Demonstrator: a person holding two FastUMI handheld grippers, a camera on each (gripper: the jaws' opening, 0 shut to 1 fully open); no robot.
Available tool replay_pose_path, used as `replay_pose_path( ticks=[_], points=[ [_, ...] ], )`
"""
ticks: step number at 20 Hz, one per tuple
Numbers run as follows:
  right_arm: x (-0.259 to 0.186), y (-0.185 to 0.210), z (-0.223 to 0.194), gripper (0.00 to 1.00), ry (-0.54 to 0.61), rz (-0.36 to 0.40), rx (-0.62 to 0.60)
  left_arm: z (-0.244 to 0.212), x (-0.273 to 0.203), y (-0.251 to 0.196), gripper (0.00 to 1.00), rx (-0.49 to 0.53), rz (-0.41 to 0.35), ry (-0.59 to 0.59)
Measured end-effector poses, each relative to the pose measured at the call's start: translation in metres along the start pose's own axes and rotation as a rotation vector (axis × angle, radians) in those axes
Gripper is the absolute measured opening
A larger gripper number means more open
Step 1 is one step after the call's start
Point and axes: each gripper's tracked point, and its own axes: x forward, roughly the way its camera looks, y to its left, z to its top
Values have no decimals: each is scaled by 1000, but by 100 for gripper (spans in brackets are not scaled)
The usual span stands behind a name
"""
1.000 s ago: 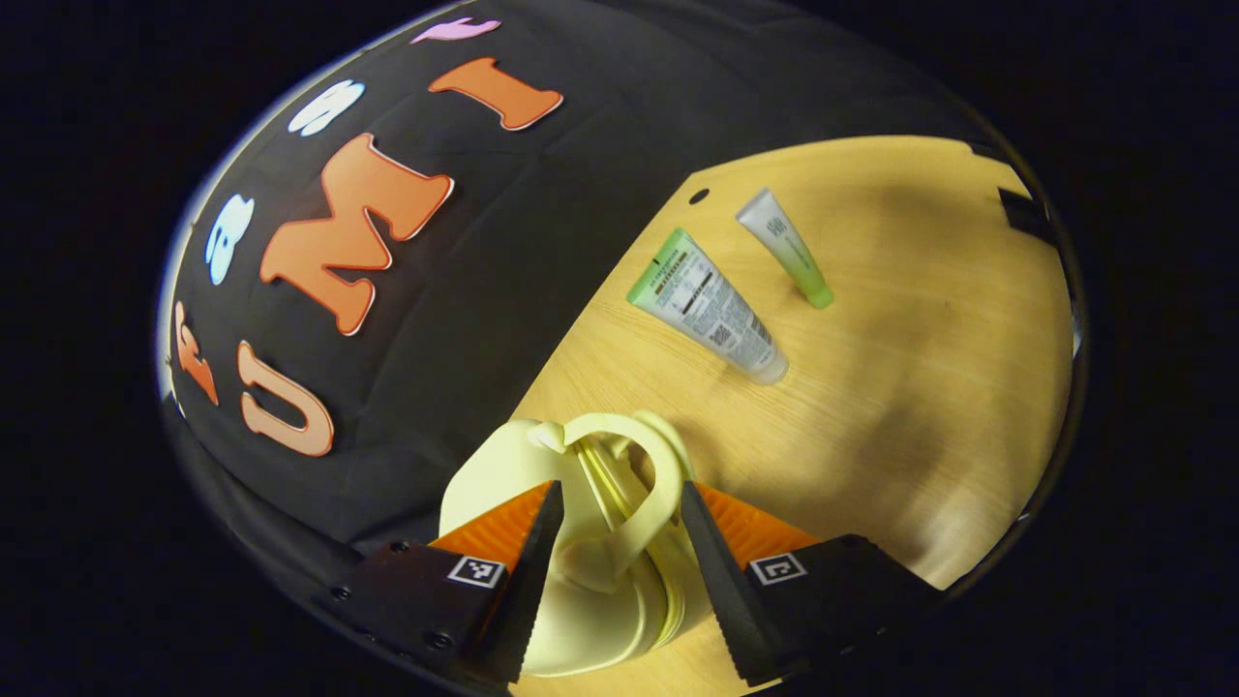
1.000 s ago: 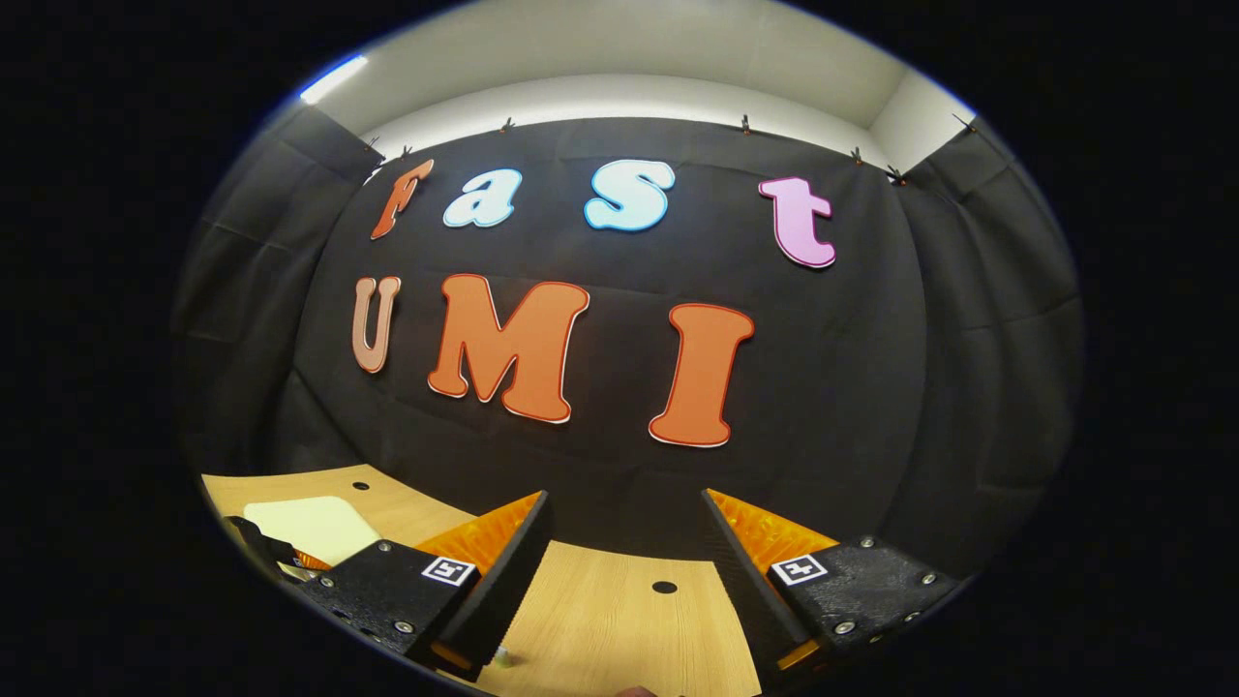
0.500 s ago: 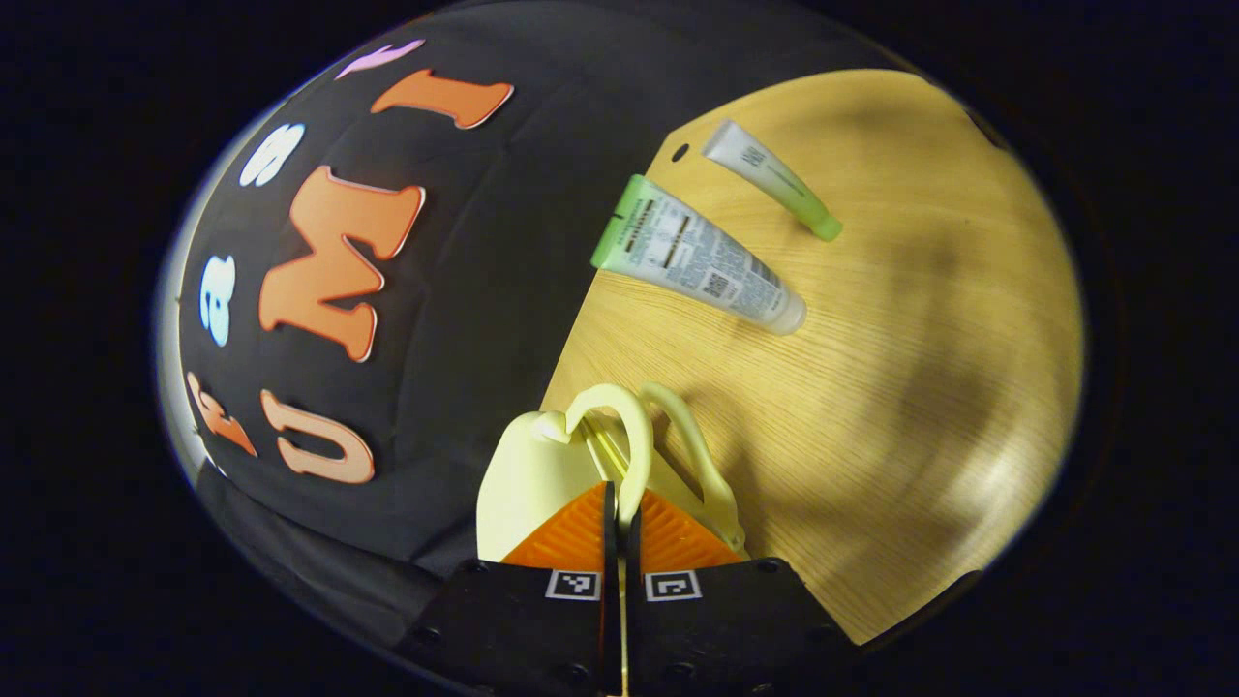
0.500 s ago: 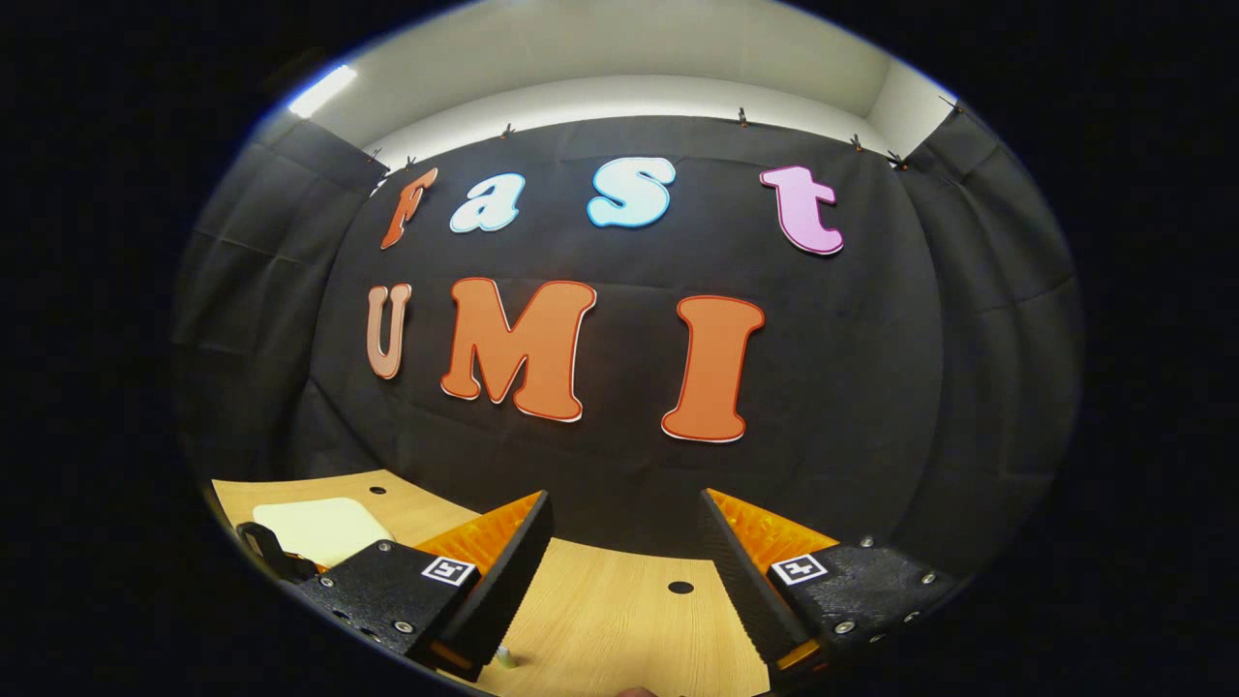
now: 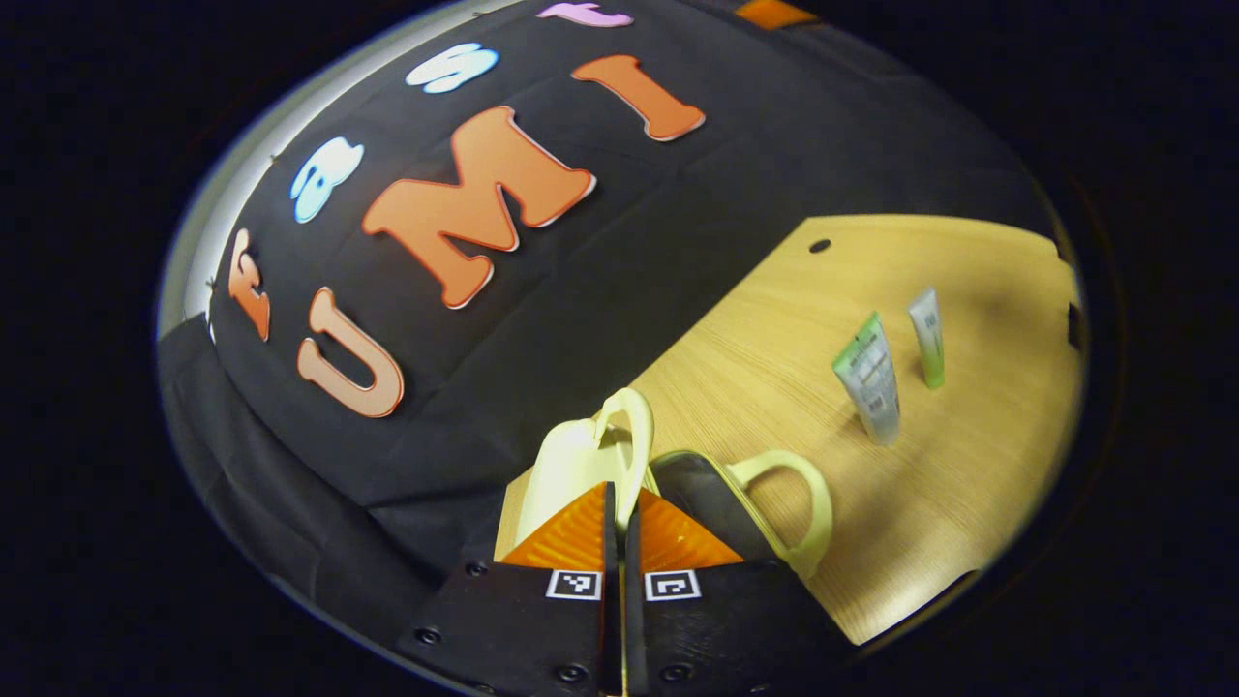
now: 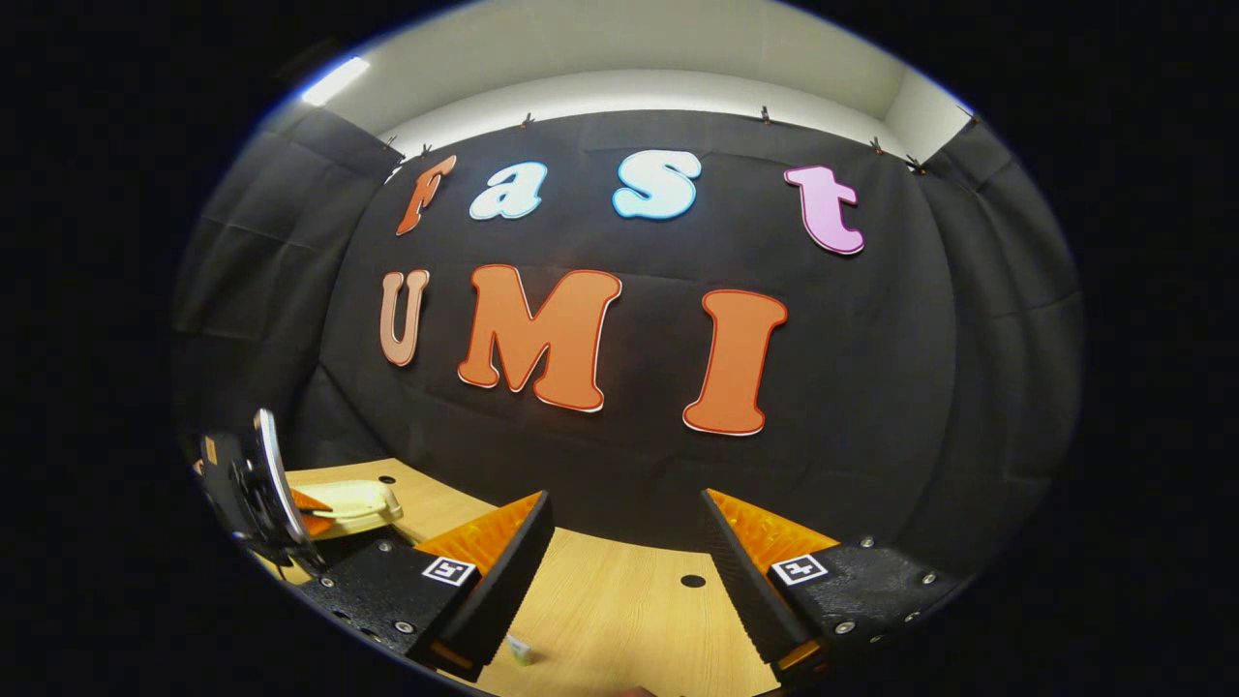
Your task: First open the suitcase, pack the skin care products into it, and then close the suitcase.
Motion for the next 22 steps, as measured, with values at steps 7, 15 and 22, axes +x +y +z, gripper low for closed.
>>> replay_pose_path(
  ticks=[7, 15, 22],
  points=[
    [12, 59, 22, 95, 2, -39, -49, -5, -4, 102, 2, -190, 38, -91],
    [26, 135, 53, 95, -25, -67, -101, -62, 1, 215, 2, -296, 126, -115],
    [36, 198, 74, 95, -55, -68, -135, -145, 32, 281, 2, -427, 162, -77]
  ],
)
